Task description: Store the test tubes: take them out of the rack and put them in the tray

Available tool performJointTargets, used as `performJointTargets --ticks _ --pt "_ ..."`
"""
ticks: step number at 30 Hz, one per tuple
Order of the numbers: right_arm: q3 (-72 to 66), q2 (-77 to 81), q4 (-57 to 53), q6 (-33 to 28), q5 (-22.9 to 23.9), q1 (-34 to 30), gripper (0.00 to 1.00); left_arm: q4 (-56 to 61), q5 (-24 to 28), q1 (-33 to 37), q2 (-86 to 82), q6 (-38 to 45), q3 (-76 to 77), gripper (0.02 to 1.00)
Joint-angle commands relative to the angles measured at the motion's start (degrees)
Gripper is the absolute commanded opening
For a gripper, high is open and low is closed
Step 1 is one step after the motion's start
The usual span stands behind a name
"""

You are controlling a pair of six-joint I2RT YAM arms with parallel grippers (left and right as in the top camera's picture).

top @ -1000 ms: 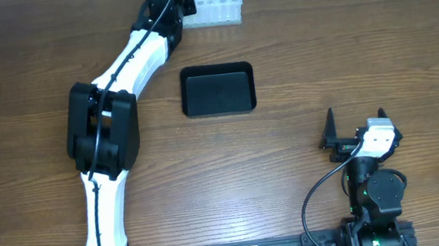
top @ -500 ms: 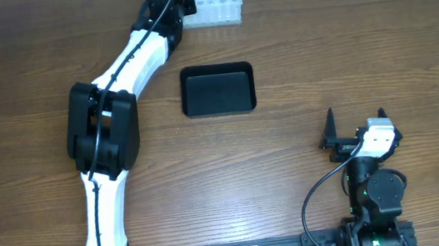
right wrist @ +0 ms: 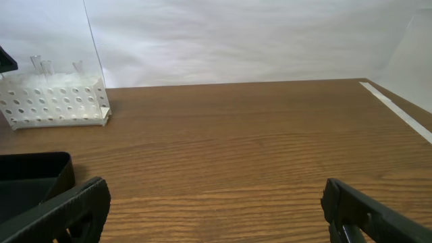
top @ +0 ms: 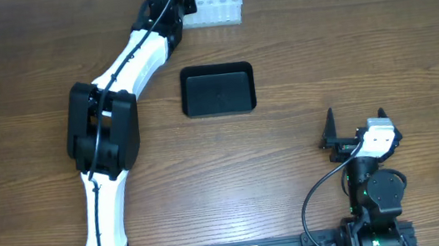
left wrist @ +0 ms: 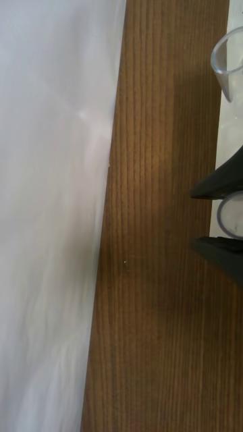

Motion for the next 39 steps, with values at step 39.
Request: performJointTargets --ticks 39 --pt "-0.5 -0.6 0.1 -0.3 0.5 -0.4 0.991 -0.5 -1.4 -0.3 -21.9 4.4 1.6 0.040"
